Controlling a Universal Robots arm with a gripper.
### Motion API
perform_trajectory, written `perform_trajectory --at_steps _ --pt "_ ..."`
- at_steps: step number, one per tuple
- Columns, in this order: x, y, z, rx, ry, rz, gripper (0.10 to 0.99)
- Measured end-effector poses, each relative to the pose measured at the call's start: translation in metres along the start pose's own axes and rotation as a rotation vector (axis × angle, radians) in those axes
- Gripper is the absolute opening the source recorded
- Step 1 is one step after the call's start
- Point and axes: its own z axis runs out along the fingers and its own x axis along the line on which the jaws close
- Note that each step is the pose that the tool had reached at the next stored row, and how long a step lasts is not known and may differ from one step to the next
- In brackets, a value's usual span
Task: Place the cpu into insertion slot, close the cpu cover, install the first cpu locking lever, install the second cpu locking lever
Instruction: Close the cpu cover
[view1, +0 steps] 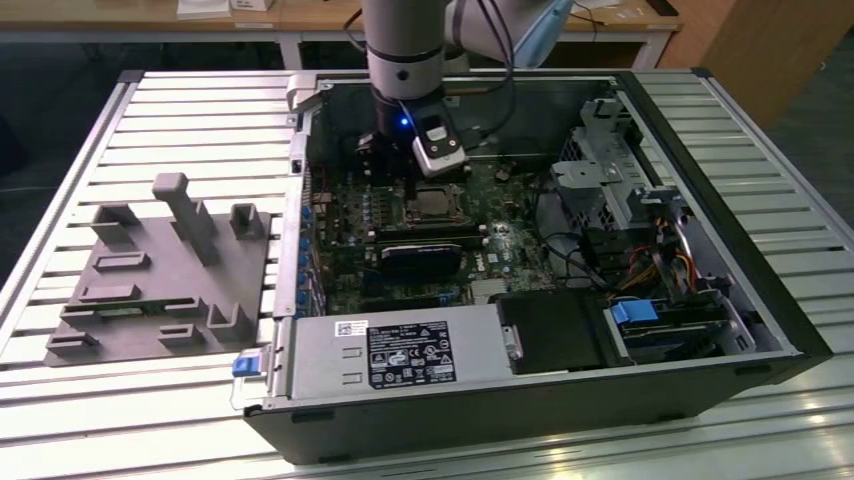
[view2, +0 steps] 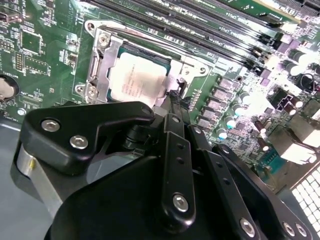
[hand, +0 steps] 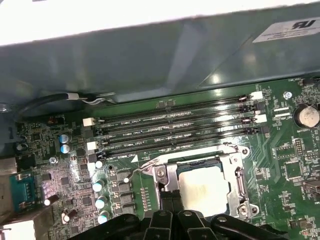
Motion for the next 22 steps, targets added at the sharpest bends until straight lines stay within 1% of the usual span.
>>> perform_trajectory --at_steps 2,5,6,7,10,14,22 --pt "-0.0034 0.0006 0.0002 0.000 0.0000 0.000 0.106" --pt "-0.0107 0.0019 0.0006 0.000 0.0001 0.000 0.106" --pt "-0.0135 0.0024 0.0007 0.000 0.0002 0.000 0.106" --pt "-0.0189 0.0033 0.0010 0.000 0.0003 0.000 0.106" --pt "-0.0261 0.0046 0.0015 0.000 0.0004 0.000 0.106" --pt "-0.0263 0.0048 -0.0007 0.000 0.0005 0.000 0.106" --pt "-0.0270 0.0056 -0.0154 0.000 0.0004 0.000 0.106"
